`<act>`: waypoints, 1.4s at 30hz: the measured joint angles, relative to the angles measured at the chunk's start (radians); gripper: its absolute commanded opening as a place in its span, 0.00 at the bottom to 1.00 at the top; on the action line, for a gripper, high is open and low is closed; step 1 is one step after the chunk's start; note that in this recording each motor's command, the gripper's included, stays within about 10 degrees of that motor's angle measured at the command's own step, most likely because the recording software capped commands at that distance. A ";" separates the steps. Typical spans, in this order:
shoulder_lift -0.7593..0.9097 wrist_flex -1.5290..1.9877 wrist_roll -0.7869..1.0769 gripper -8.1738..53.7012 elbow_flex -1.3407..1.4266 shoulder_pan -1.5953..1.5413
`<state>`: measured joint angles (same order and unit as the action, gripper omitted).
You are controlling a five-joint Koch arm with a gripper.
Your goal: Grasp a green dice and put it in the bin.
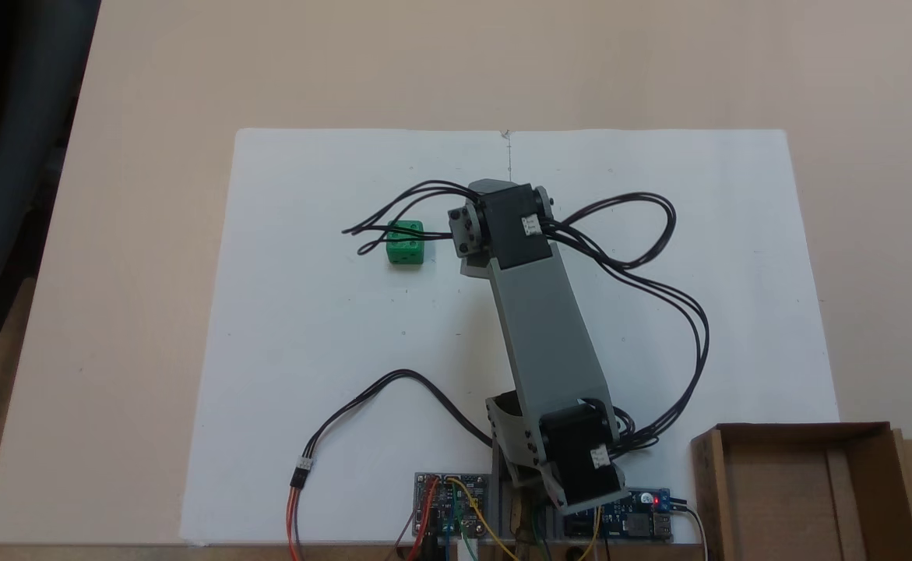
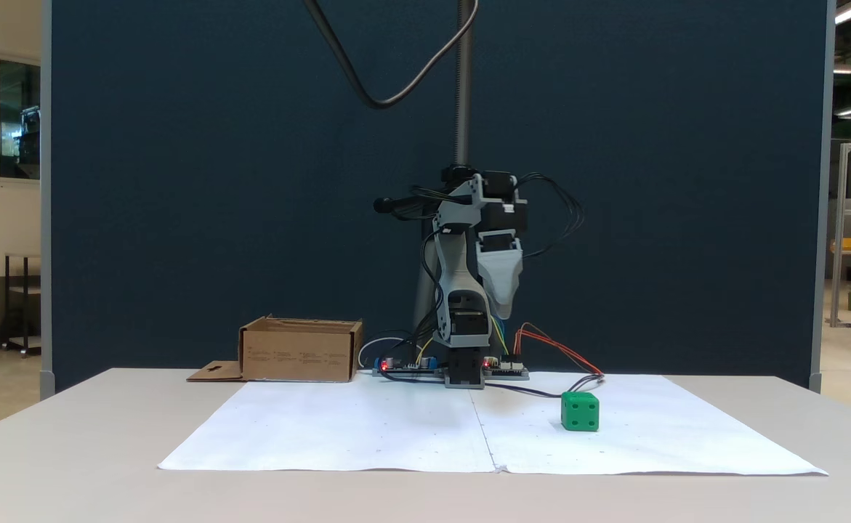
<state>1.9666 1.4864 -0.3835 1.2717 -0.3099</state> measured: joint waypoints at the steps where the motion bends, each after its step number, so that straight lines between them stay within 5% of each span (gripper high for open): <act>1: -0.017 0.000 -0.017 0.82 -0.011 -0.014; 19: -0.339 -0.041 -0.215 0.82 -0.244 -0.368; 42: -0.491 -0.075 -0.221 0.82 -0.308 -0.383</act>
<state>1.4757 1.4113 -0.6044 0.9633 -0.6934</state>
